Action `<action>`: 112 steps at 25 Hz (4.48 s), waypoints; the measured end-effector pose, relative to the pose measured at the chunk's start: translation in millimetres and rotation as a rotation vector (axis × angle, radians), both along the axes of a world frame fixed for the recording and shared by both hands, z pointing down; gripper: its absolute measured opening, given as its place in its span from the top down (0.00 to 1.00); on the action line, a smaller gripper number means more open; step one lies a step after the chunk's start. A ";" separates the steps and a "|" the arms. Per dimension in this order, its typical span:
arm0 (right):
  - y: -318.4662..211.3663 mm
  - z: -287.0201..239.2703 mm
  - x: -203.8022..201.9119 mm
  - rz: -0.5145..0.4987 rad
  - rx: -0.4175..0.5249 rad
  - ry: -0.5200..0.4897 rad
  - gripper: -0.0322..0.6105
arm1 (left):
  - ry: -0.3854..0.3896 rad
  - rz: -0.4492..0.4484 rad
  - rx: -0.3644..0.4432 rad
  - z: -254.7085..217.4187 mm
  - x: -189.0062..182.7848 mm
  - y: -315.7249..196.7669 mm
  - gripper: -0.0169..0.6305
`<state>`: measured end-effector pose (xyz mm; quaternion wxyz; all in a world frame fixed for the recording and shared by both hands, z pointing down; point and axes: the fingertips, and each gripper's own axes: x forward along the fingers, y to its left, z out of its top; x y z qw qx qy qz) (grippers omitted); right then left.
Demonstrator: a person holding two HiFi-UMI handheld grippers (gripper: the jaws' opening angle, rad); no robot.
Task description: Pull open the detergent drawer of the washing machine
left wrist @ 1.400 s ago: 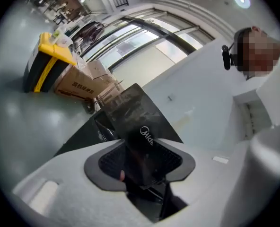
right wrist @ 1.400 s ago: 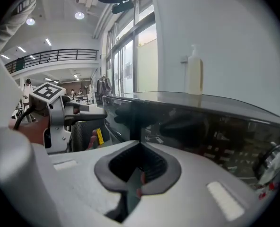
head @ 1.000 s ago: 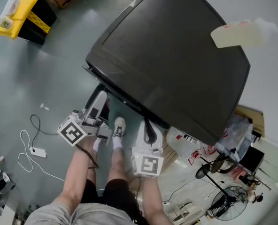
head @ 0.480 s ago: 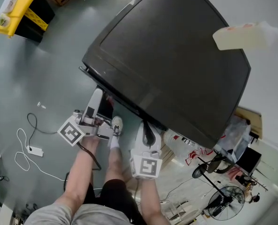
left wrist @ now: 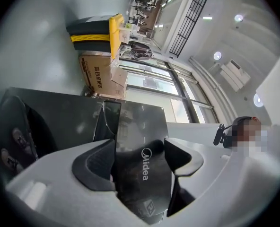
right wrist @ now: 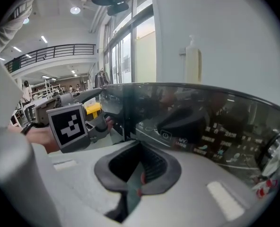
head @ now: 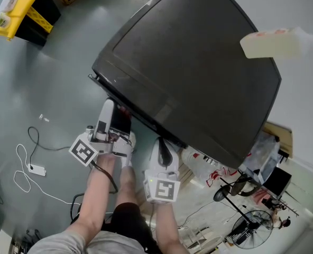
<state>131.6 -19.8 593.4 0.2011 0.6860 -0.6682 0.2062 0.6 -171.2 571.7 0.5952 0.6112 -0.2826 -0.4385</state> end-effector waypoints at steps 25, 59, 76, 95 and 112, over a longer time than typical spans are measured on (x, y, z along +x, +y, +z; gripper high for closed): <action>22.4 -1.2 12.3 0.011 0.005 0.010 0.94 | 0.083 -0.096 0.022 0.8 -9.1 11.9 0.45; 47.0 -21.9 -20.0 -0.124 0.060 0.019 0.94 | 0.050 -0.161 0.047 -3.6 -91.2 107.5 0.45; 50.3 -24.5 -22.2 -0.118 0.059 0.013 0.94 | 0.049 -0.175 0.028 1.2 -127.6 150.7 0.45; 38.3 -49.8 -44.6 -0.126 0.098 -0.005 0.94 | -0.262 -0.087 -0.010 -15.0 -156.3 163.0 0.49; -3.6 -203.3 -63.4 -0.134 0.283 -0.006 0.94 | -0.947 0.063 0.305 -177.0 -145.1 113.0 0.58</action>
